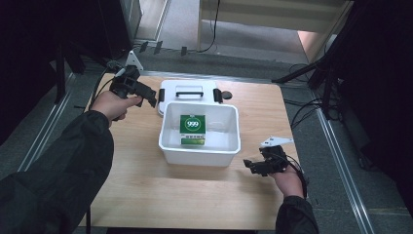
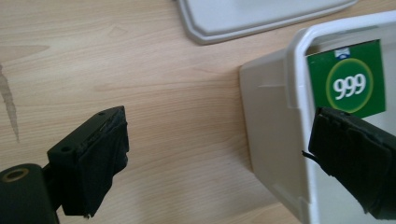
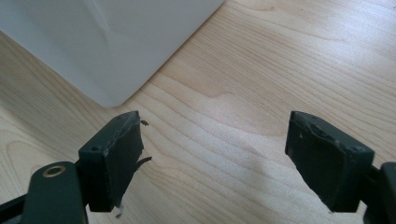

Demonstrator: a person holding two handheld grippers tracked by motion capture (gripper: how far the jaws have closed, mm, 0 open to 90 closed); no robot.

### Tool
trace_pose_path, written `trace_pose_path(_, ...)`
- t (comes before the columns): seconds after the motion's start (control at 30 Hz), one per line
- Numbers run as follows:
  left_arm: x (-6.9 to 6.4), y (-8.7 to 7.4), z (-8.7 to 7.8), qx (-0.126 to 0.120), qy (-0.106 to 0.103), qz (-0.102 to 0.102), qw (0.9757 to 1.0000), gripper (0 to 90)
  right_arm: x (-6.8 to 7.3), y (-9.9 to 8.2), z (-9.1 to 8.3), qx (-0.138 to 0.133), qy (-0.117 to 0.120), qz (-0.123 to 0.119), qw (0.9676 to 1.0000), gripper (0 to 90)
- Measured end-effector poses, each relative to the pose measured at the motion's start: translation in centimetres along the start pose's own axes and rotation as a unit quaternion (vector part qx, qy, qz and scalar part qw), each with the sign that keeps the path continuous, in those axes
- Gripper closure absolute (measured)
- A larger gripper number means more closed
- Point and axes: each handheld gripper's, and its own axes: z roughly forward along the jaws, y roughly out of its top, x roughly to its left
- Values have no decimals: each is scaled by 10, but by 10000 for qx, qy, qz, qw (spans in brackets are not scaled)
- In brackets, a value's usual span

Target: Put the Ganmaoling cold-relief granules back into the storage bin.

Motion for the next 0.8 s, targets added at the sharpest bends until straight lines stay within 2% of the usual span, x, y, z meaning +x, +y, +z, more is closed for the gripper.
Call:
trace_pose_path(0.1,9,-7,5,-7,43,-4,10000,74,0,0,0,9,7,4,10000,192)
trace_pose_path(0.23,20,-19,13,-126,76,102,9998,74,0,0,0,-13,-6,-10,10000,192)
trace_pose_path(0.7,53,-49,42,-65,45,-44,10000,74,1,-1,-1,18,-18,-3,10000,192)
trace_pose_path(0.77,57,-53,47,-97,76,-31,9999,74,1,-1,-1,13,-20,-1,10000,192)
trace_pose_path(0.8,58,-56,50,-151,154,-2,9998,74,1,-1,-1,16,-21,2,10000,192)
